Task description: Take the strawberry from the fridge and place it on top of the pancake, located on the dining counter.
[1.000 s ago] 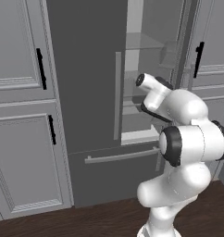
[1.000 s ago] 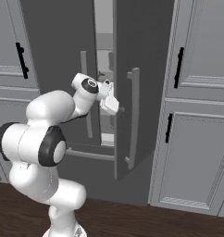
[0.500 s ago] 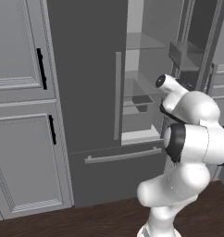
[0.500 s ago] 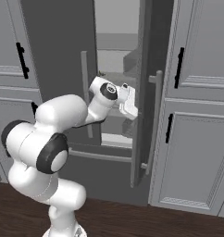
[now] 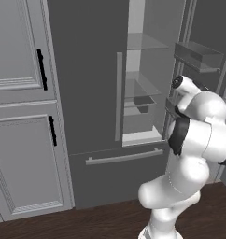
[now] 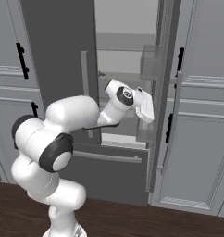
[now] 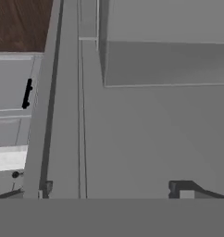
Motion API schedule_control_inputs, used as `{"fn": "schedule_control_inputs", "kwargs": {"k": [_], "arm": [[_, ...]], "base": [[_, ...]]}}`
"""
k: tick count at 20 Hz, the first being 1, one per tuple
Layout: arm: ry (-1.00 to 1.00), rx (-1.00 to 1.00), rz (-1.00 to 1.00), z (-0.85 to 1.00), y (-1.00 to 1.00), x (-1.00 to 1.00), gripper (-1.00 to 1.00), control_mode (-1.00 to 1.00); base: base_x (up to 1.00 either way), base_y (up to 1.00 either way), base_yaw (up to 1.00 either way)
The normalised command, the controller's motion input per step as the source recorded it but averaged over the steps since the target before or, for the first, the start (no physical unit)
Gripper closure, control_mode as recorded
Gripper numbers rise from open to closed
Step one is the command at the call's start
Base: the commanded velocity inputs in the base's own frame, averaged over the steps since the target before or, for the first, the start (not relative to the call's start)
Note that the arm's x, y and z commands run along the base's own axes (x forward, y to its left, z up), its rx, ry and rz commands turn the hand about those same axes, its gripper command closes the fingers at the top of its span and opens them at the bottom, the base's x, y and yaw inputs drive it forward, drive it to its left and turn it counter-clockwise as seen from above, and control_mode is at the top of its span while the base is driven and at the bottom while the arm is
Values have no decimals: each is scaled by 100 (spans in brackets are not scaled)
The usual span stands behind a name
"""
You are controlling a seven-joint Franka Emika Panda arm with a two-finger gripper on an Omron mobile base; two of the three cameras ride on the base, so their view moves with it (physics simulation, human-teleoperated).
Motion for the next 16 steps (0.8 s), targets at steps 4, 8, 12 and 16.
{"fn": "schedule_control_inputs", "kwargs": {"k": [4,8,12,16], "arm": [[-2,-9,0,-15,100,2,-100,-100],[-24,3,0,0,100,0,-100,-100],[-26,24,0,0,100,2,-100,-100],[-14,67,-13,-17,84,32,-100,-100]], "base": [[0,0,0],[0,0,0],[0,0,0],[0,0,0]]}}
